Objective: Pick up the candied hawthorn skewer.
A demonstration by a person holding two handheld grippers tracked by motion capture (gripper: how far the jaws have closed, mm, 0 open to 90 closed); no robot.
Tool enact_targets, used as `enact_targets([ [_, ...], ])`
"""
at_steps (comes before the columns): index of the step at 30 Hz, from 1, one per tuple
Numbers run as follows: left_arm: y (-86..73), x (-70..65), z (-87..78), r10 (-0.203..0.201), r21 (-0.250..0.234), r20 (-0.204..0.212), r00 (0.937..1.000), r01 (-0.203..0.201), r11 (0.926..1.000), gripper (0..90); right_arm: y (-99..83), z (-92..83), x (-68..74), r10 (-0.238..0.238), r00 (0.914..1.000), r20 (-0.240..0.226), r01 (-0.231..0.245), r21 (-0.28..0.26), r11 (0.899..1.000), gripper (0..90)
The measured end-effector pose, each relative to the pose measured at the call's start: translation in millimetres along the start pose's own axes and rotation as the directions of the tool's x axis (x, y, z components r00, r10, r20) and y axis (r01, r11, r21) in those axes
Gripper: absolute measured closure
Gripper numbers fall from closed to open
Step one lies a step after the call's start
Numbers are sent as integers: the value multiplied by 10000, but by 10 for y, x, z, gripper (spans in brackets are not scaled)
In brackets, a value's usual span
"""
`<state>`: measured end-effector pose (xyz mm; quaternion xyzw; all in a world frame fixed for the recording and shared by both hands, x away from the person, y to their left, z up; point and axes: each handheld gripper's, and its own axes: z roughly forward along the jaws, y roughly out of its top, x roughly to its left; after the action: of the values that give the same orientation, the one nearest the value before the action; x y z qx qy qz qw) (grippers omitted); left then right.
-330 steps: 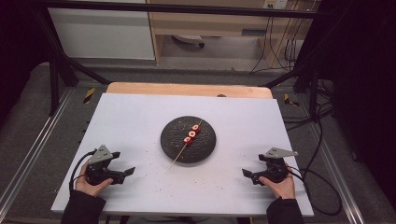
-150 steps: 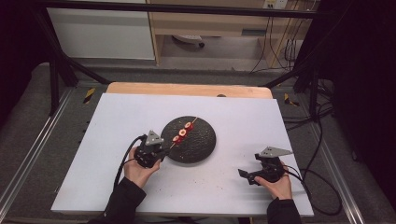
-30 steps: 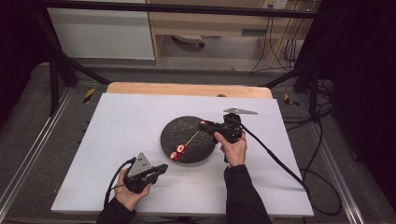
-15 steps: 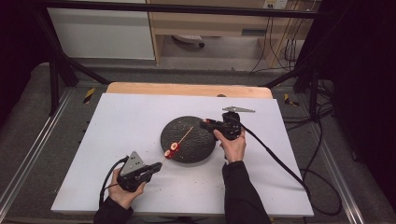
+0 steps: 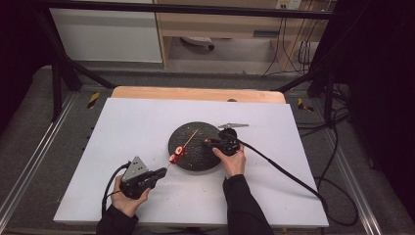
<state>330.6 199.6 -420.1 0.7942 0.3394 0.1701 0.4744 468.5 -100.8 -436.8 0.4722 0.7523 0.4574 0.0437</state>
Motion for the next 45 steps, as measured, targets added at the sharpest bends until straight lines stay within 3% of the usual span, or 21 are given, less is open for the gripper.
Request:
enact_targets([
  [12, 0, 0, 15, -39, 48, 13, 10000, 39, 10000, 879, -83, 75, 1, -387, 9989, 253, 373, 547, 9978, 559],
  [20, 4, 0, 11, -68, 32, 10, 10000, 68, 10000, 878, 15, -124, 57, -606, 9981, 129, 605, 59, 9982, 359],
  [24, 6, -1, 11, -75, 30, 9, 10000, 75, 10000, 878, 57, -295, 121, -941, 9955, 114, 944, -235, 9953, 197],
  [28, 9, -7, 15, -44, 33, 16, 10000, 44, 10000, 878, 58, -386, 167, -1126, 9936, 130, 1129, -225, 9933, 114],
  [37, 17, -41, 47, 21, 79, 80, 10000, -22, 10000, 878, 20, -600, 324, -1336, 9897, -524, 1315, -421, 9904, 50],
  [45, 60, -116, 96, 170, 55, 143, 9998, -171, 9998, 878, -27, -690, 434, -1182, 9857, -1199, 1102, -712, 9914, 51],
])
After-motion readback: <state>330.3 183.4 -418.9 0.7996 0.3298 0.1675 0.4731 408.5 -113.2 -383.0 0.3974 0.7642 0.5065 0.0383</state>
